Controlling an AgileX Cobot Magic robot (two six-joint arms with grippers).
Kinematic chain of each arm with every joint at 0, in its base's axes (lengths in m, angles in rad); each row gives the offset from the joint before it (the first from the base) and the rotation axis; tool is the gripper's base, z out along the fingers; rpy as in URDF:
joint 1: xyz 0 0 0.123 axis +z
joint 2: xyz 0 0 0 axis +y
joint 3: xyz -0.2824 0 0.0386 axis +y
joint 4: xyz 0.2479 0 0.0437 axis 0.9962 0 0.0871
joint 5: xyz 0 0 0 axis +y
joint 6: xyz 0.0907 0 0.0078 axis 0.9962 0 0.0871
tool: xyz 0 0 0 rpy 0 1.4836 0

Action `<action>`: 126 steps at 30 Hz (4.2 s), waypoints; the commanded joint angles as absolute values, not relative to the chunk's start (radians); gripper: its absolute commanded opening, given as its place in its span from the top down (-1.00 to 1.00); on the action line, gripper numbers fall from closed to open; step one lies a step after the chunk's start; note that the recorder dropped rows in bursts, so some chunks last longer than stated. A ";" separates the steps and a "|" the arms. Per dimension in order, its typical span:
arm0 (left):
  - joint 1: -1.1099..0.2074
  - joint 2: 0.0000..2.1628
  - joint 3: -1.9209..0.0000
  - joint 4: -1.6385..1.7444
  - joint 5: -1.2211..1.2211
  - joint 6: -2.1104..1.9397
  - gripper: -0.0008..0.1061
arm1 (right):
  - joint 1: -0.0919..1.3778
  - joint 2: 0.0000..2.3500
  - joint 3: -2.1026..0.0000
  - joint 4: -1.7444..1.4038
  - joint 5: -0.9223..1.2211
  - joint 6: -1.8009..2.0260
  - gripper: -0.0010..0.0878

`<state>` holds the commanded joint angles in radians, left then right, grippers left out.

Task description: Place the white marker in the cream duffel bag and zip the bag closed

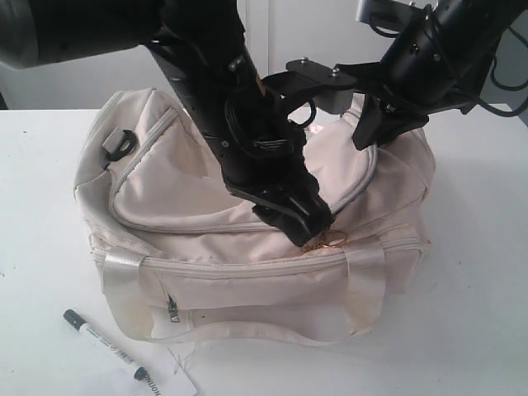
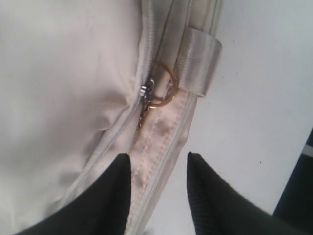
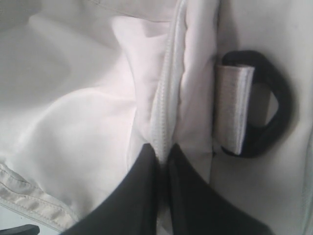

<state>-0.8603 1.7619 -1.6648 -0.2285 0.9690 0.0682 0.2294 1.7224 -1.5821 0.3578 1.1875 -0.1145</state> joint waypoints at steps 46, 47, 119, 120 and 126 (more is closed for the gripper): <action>-0.860 1.636 -1.171 -0.599 0.262 -0.093 -0.13 | 0.229 1.722 -1.582 0.338 1.170 -0.127 0.98; -0.860 1.636 -1.171 -0.599 0.265 -0.090 -0.13 | 0.229 1.722 -1.582 0.338 1.170 -0.127 0.98; -0.860 1.732 -1.178 -0.802 0.186 -0.019 0.99 | 0.229 1.722 -1.582 0.342 1.170 -0.128 0.98; -0.860 1.732 -1.178 -0.802 0.194 -0.019 0.99 | 0.229 1.722 -1.582 0.342 1.170 -0.128 0.98; -0.860 1.684 -1.178 -0.802 0.203 0.044 0.99 | 0.229 1.722 -1.582 0.342 1.168 -0.128 0.98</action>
